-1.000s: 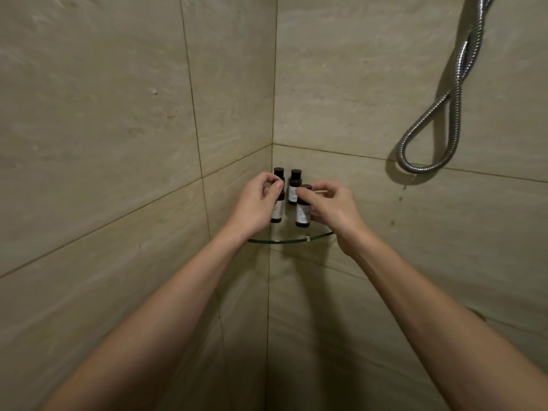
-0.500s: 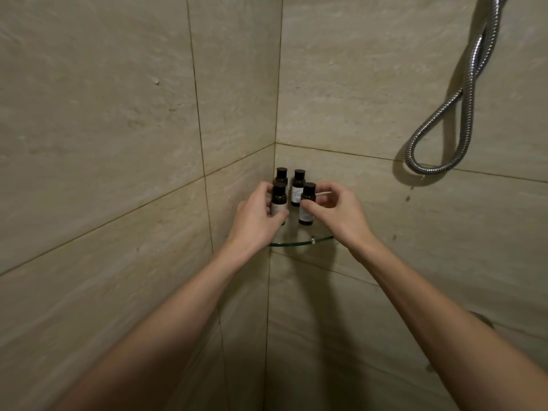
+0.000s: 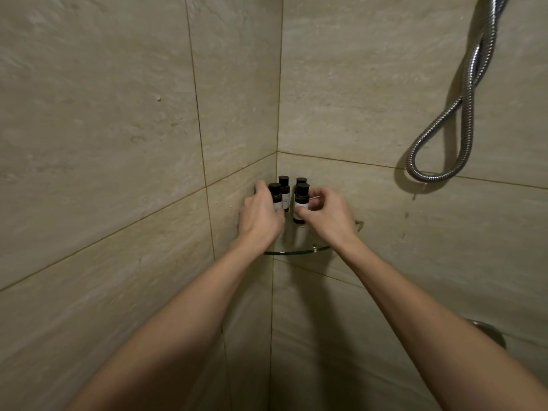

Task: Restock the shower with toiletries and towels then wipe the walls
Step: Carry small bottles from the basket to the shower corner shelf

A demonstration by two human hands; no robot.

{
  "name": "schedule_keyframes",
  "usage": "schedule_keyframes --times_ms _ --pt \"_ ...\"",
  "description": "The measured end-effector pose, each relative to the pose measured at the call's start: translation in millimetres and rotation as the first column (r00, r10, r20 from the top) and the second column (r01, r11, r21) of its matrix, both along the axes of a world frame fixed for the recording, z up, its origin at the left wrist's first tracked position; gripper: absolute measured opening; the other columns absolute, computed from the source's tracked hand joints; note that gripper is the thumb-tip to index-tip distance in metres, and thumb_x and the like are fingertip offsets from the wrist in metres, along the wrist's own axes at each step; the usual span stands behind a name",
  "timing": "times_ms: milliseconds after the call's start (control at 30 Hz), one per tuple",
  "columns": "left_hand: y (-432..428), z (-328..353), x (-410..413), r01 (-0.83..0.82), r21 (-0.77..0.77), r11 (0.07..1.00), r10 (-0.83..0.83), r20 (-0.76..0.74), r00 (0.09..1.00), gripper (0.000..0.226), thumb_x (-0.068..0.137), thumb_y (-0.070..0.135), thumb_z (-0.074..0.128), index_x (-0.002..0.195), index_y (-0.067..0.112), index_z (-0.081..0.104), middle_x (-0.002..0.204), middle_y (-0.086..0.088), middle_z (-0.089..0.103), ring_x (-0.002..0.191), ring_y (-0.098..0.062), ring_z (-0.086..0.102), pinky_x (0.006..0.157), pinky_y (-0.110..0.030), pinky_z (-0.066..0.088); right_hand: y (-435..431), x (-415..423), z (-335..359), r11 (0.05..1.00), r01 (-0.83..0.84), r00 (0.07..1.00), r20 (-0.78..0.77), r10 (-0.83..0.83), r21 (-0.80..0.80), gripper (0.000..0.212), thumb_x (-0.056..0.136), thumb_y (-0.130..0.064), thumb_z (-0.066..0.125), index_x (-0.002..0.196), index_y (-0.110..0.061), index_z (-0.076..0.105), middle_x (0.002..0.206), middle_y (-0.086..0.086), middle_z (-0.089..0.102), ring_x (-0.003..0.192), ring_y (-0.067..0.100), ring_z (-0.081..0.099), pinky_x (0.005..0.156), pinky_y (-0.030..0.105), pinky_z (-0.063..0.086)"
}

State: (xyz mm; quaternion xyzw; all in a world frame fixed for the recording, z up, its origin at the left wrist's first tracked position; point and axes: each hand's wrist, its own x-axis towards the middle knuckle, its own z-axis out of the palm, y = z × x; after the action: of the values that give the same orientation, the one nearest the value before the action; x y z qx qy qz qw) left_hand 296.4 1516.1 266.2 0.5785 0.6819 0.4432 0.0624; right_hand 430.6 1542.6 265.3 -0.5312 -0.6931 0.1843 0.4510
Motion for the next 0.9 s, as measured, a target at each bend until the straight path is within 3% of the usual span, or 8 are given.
schedule_keyframes --times_ms 167,367,533,767,900 --pt "4.0 -0.6 0.3 -0.004 0.003 1.0 0.004 0.012 1.0 0.043 0.091 0.012 0.07 0.127 0.013 0.048 0.118 -0.011 0.069 0.108 -0.03 0.067 0.081 -0.039 0.056 2.4 -9.8 -6.2 0.998 0.05 0.998 0.04 -0.052 0.032 0.039 0.084 -0.036 0.077 0.117 -0.022 0.063 0.091 -0.011 0.067 0.087 0.01 0.065 0.078 0.039 0.057" --pt "7.6 -4.0 1.2 -0.024 0.016 1.0 0.024 -0.007 1.0 0.04 0.092 0.016 0.069 0.127 0.014 0.05 0.115 -0.009 0.07 0.106 -0.03 0.067 0.084 -0.042 0.056 2.9 -11.6 -10.1 0.992 0.107 0.99 0.089 -0.114 0.074 0.038 0.085 -0.039 0.076 0.117 -0.022 0.063 0.094 -0.012 0.068 0.089 0.009 0.065 0.074 0.031 0.054" --pt "9.3 -4.6 2.2 -0.043 0.017 0.999 0.045 -0.073 0.996 0.033 0.093 0.014 0.064 0.122 0.011 0.049 0.111 -0.015 0.07 0.104 -0.038 0.066 0.083 -0.045 0.053 2.3 -12.9 -14.2 0.978 0.156 0.96 0.211 -0.184 0.141 0.036 0.081 -0.038 0.077 0.112 -0.021 0.07 0.093 -0.007 0.075 0.092 0.015 0.069 0.086 0.041 0.056" --pt "9.2 -4.0 2.6 -0.042 -0.013 0.999 0.041 -0.077 0.996 0.037 0.093 0.018 0.067 0.124 0.009 0.048 0.114 -0.016 0.069 0.107 -0.038 0.066 0.079 -0.04 0.05 4.7 -14.1 -13.6 0.98 0.174 0.961 0.2 -0.191 0.099 0.029 0.082 -0.038 0.078 0.106 -0.022 0.074 0.093 -0.007 0.076 0.09 0.014 0.07 0.088 0.041 0.057" --pt "-0.6 -8.0 -1.6 -0.006 0.043 0.999 0.006 0.01 1.0 0.047 0.094 0.028 0.066 0.132 0.011 0.046 0.12 -0.011 0.07 0.111 -0.03 0.067 0.089 -0.041 0.056 0.3 -8.2 -14.3 0.973 0.181 0.966 0.157 -0.203 0.144 0.032 0.082 -0.039 0.074 0.109 -0.021 0.075 0.095 -0.007 0.077 0.096 0.017 0.07 0.091 0.041 0.055"
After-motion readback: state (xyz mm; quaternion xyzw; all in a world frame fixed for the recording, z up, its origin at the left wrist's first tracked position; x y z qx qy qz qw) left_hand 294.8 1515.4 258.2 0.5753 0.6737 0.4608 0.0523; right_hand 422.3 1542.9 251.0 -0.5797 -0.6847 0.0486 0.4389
